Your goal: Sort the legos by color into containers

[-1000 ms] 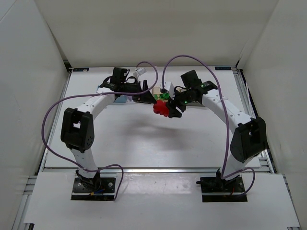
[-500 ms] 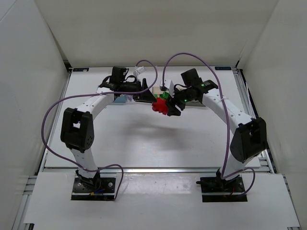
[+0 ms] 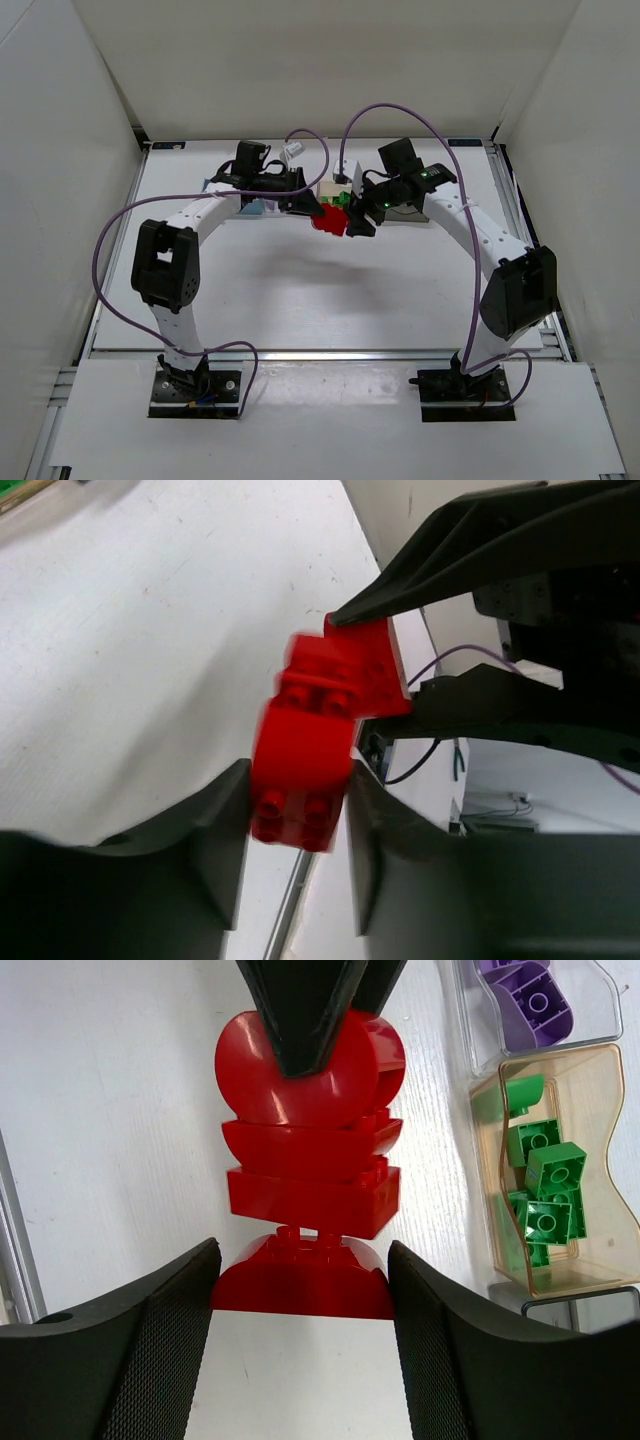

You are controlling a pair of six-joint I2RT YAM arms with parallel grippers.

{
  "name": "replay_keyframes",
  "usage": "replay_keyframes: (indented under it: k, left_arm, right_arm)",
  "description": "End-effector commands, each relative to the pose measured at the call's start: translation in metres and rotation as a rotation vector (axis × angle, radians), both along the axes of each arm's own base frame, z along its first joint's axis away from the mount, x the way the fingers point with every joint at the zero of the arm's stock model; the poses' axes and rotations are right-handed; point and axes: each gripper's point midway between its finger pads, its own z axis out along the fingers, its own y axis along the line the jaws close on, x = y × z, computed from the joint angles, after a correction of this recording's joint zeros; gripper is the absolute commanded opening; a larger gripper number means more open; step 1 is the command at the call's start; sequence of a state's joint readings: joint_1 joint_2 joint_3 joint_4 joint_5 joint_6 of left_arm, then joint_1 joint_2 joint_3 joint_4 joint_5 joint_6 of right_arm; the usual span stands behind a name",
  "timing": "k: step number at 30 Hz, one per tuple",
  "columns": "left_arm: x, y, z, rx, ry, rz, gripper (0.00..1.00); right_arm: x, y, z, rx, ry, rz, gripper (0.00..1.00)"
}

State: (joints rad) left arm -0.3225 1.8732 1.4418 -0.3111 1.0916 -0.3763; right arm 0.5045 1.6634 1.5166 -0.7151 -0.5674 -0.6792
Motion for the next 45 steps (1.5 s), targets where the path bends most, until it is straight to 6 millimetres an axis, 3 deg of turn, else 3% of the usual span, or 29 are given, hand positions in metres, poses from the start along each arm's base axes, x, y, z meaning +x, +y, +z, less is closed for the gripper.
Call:
replay_keyframes:
  k: [1, 2, 3, 7, 12, 19, 22, 29, 33, 37, 45]
  left_arm:
    - [-0.004, -0.003, 0.023, -0.055, -0.059, -0.041, 0.42]
    - [-0.004, -0.004, 0.024, -0.06, -0.061, -0.044, 0.37]
    - [-0.005, -0.004, 0.024, -0.064, -0.063, -0.048, 0.26]
    - [-0.007, -0.004, 0.037, -0.092, -0.094, -0.06, 0.11]
    - [-0.012, -0.004, 0.052, -0.111, -0.131, -0.07, 0.1]
    - [-0.012, 0.003, 0.051, -0.091, -0.144, -0.054, 0.1]
    - [-0.009, 0.01, 0.049, -0.085, -0.141, -0.036, 0.1]
    - [-0.007, 0.02, 0.047, -0.057, -0.151, -0.003, 0.1]
    - [-0.006, 0.027, 0.047, -0.041, -0.169, 0.014, 0.1]
    - [-0.004, 0.033, 0.049, -0.036, -0.177, 0.032, 0.1]
    - [0.007, 0.048, 0.048, -0.03, -0.172, 0.072, 0.1]
  right_arm:
    - [0.003, 0.009, 0.019, 0.054, -0.04, 0.021, 0.25]
    - [0.003, 0.007, 0.017, 0.043, -0.041, 0.018, 0.25]
    - [0.004, 0.005, 0.014, 0.034, -0.043, 0.014, 0.25]
    - [-0.004, -0.007, -0.011, -0.028, -0.035, 0.022, 0.23]
    - [-0.016, -0.031, -0.042, -0.13, -0.046, 0.025, 0.2]
    - [-0.014, -0.066, -0.049, -0.157, -0.036, -0.073, 0.19]
    - [0.005, -0.083, -0.047, -0.15, -0.033, -0.171, 0.19]
    - [0.105, -0.12, -0.018, -0.059, -0.014, -0.623, 0.18]
    - [0.138, -0.128, -0.013, -0.018, 0.019, -0.849, 0.11]
    - [0.154, -0.133, -0.021, -0.014, 0.055, -0.975, 0.06]
    - [0.151, -0.154, -0.053, -0.018, 0.204, -1.166, 0.05]
